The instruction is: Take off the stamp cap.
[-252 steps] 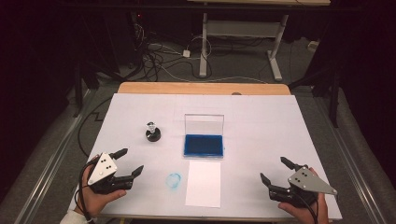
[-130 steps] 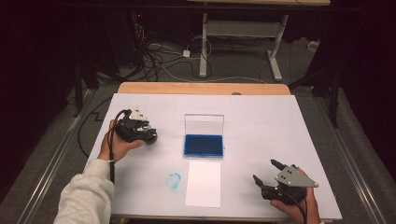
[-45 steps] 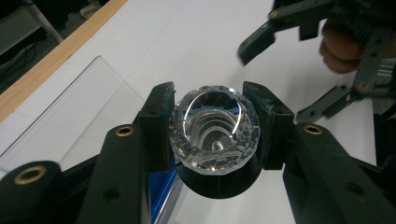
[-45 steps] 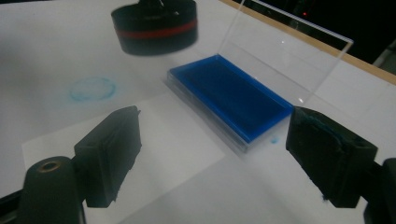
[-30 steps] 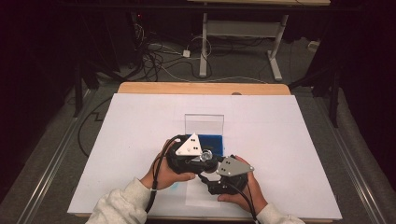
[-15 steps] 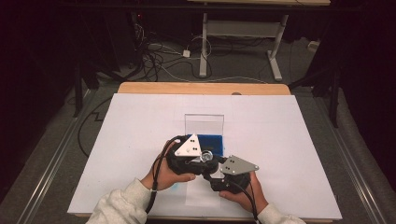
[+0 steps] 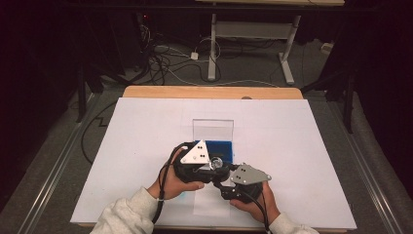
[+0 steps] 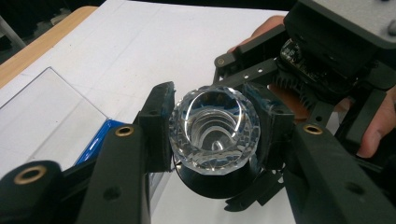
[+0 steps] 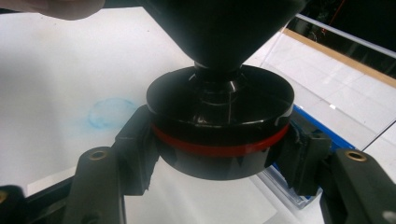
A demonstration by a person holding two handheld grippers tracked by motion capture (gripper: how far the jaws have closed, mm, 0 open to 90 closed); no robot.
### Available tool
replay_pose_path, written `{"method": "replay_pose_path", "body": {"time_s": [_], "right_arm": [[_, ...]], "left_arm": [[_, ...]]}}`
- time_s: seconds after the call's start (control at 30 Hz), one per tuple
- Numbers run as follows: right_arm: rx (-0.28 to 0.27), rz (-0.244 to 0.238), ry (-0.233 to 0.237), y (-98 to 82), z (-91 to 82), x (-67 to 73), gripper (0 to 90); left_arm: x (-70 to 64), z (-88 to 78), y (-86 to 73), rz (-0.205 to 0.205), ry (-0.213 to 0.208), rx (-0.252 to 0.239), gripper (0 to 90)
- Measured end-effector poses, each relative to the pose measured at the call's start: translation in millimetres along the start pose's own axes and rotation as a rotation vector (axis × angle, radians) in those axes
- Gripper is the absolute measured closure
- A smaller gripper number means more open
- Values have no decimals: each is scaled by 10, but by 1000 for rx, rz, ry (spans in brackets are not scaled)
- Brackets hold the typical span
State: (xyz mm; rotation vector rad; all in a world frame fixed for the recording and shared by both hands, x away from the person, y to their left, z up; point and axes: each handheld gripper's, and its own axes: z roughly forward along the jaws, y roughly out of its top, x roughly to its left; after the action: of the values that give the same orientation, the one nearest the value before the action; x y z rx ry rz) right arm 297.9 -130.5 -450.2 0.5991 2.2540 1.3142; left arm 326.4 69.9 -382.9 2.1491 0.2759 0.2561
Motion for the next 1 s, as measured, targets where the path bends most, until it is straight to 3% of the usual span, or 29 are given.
{"method": "replay_pose_path", "body": {"time_s": [0.6,1.0], "right_arm": [[40,-75,18,24,-58,16,390],[55,-91,29,21,-62,24,390]], "left_arm": [[-30,1,11,24,-33,15,546],[-46,7,23,34,-40,36,546]]}}
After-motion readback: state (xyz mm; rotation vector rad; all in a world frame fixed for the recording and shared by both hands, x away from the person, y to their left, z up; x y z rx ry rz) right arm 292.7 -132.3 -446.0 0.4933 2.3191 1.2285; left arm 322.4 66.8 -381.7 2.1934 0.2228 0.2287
